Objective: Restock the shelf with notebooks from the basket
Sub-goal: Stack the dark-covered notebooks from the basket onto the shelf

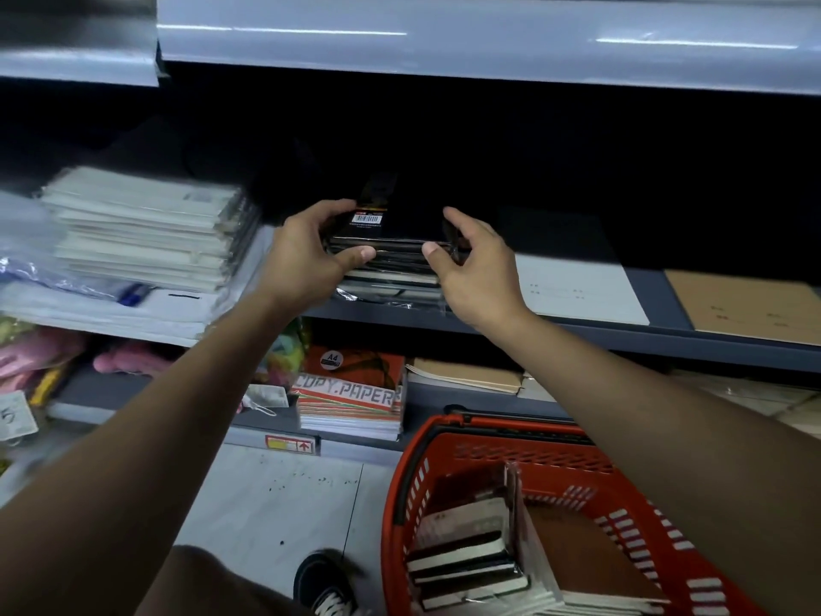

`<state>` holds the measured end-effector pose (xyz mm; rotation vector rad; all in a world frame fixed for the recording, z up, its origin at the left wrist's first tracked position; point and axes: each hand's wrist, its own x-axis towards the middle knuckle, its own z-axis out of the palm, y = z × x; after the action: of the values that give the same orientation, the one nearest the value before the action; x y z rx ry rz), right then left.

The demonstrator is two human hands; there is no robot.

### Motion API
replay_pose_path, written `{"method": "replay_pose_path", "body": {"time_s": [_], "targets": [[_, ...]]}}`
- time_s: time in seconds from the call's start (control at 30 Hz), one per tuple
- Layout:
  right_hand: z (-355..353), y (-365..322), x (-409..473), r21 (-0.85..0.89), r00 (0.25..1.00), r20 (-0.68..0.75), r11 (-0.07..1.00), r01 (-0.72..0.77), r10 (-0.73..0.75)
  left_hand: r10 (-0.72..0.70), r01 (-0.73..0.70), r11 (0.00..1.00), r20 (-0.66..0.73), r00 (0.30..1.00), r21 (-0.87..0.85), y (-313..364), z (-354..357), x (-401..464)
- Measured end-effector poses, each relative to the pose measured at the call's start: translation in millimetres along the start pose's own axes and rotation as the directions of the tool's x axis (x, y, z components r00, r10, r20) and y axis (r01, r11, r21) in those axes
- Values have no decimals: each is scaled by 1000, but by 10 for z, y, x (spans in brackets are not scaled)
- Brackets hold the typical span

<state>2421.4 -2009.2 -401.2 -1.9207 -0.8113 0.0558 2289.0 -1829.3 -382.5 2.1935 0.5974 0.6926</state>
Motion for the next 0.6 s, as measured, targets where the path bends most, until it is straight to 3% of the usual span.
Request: {"method": "replay_pose_path", "body": {"time_s": [0.17, 0.4, 0.6], "targets": [[21, -19, -23, -26, 1000, -11, 1000, 0, -1, 50, -34, 978, -74, 996, 207, 104, 32, -81], [-69, -86, -119, -73, 999, 41, 997, -2, 5, -73, 36, 950, 107, 992, 310, 176, -52, -120], [-313, -33, -357, -121, 999, 15, 992, -45, 47, -50, 67, 954, -67, 997, 293, 249, -50, -394]]}}
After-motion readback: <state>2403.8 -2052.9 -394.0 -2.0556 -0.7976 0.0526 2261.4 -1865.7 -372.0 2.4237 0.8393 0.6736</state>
